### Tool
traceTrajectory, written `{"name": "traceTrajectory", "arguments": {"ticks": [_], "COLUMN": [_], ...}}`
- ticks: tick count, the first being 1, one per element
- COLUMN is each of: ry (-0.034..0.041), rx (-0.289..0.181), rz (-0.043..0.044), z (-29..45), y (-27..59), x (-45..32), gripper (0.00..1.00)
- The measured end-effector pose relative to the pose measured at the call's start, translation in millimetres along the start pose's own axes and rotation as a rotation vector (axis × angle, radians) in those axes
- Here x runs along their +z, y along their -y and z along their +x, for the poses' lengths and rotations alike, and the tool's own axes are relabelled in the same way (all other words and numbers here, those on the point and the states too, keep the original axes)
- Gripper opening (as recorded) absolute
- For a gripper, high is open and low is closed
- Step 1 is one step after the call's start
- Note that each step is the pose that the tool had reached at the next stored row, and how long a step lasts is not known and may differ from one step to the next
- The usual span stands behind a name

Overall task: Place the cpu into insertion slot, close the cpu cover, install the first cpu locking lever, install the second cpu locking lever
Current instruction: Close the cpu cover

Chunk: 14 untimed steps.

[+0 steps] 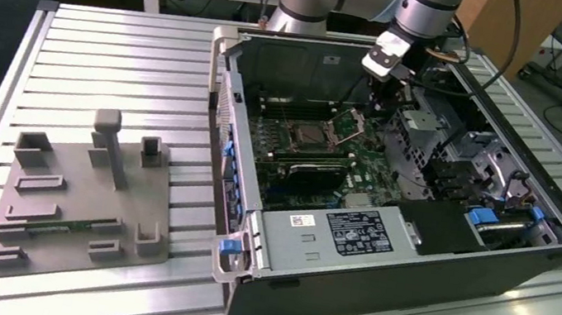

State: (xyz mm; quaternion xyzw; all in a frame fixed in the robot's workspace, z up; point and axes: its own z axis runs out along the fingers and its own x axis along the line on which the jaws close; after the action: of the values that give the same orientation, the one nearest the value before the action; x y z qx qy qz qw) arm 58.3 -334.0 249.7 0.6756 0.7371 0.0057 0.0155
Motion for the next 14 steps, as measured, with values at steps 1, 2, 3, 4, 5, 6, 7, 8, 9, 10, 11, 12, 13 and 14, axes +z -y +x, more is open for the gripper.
{"name": "traceTrajectory", "arguments": {"ticks": [1,2,3,4,5,6,7,8,9,10,11,12,13,14], "ry": [-0.0001,-0.0002,-0.0003,-0.0004,-0.0003,-0.0005,-0.0005,-0.0007,-0.0007,-0.0008,-0.0009,-0.0010,-0.0010,-0.0009], "rx": [0.000,0.000,0.000,0.000,0.000,0.000,0.000,0.000,0.000,0.000,0.000,0.000,0.000,0.000], "rz": [0.0008,0.0015,0.0022,0.0030,0.0037,0.0043,0.0051,0.0059,0.0069,0.0079,0.0089,0.0099,0.0108,0.0111], "z": [0.0,0.0,0.0,0.1,0.1,0.1,0.2,0.2,0.2,0.2,0.2,0.2,0.2,0.2], "y": [-0.3,-0.3,-0.2,-0.2,-0.2,-0.1,-0.1,-0.1,0.0,0.0,0.0,0.0,0.1,0.1], "x": [1.8,3.6,5.4,7.2,9.0,10.8,12.3,13.4,14.4,15.2,15.8,16.4,16.9,16.9], "gripper": [0.10,0.10,0.10,0.10,0.10,0.10,0.10,0.10,0.10,0.10,0.10,0.10,0.10,0.10]}}
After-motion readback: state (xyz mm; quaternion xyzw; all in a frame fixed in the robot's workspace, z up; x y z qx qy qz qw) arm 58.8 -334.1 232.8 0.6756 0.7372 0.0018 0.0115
